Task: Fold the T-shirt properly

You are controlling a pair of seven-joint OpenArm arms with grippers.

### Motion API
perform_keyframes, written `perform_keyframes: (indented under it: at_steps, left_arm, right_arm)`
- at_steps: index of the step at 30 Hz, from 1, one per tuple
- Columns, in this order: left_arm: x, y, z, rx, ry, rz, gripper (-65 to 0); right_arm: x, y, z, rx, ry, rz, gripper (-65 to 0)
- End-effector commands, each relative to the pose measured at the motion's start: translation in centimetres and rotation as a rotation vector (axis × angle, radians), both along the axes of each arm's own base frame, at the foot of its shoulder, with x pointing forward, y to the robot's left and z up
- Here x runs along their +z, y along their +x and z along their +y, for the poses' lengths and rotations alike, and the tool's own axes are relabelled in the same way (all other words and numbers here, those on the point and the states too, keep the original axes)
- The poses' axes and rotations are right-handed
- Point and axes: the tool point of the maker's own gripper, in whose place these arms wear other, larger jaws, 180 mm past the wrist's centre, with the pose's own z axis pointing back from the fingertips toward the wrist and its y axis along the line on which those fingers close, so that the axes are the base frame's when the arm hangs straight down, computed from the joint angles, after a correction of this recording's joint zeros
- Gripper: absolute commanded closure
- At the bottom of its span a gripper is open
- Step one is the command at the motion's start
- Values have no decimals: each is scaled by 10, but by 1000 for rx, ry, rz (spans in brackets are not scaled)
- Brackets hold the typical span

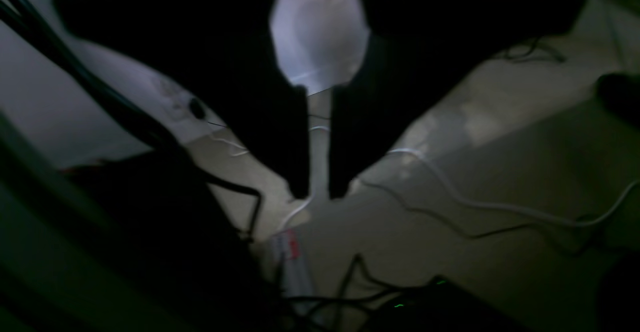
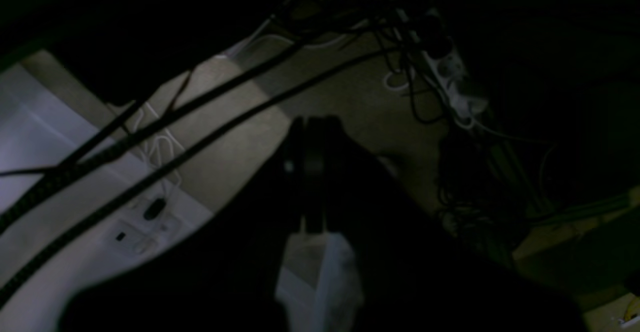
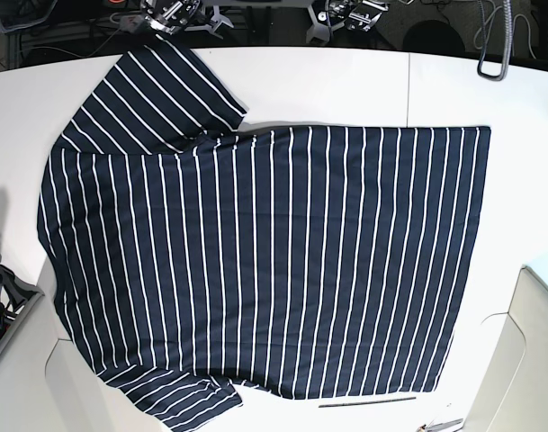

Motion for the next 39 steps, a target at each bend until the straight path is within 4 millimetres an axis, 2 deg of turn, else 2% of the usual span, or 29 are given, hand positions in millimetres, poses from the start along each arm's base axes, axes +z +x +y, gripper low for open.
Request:
perform_keyframes:
  at_steps: [1, 10, 15, 17, 19, 21, 23, 24, 28, 36, 39]
  left_arm:
    - [2, 0, -7, -8, -29, 7, -135]
    - [2, 2, -10, -8, -48, 0, -135]
    - [2, 1, -10, -8, -48, 1, -134]
    - [2, 1, -10, -8, -48, 1, -134]
    - [2, 1, -9, -28, -48, 0, -134]
    - [4, -2, -11, -81, -77, 5, -134]
    - [8, -8, -21, -122, -147, 27, -134]
    - [11, -11, -27, -126, -184, 39, -134]
    - [19, -19, -42, -94, -270, 76, -134]
    - [25, -60, -41, -79, -280, 135, -134]
    - [30, -72, -42, -85, -297, 116, -134]
  right_arm:
    - [1, 2, 4, -1, 10, 0, 0]
    - [1, 4, 4, -2, 12, -6, 0]
    - [1, 6, 6, -5, 17, -11, -186]
    - [2, 6, 8, -21, 22, -9, -208]
    - [2, 6, 8, -23, 22, -8, -204]
    - [3, 3, 10, -16, 37, 8, -133]
    - [4, 0, 13, -8, 55, 27, -51]
    - [4, -1, 14, -6, 60, 32, -30]
    - [5, -3, 18, -39, 79, 46, -25]
    - [7, -15, 18, -97, 80, 82, -26]
    - [9, -28, 18, -96, 84, 92, -26]
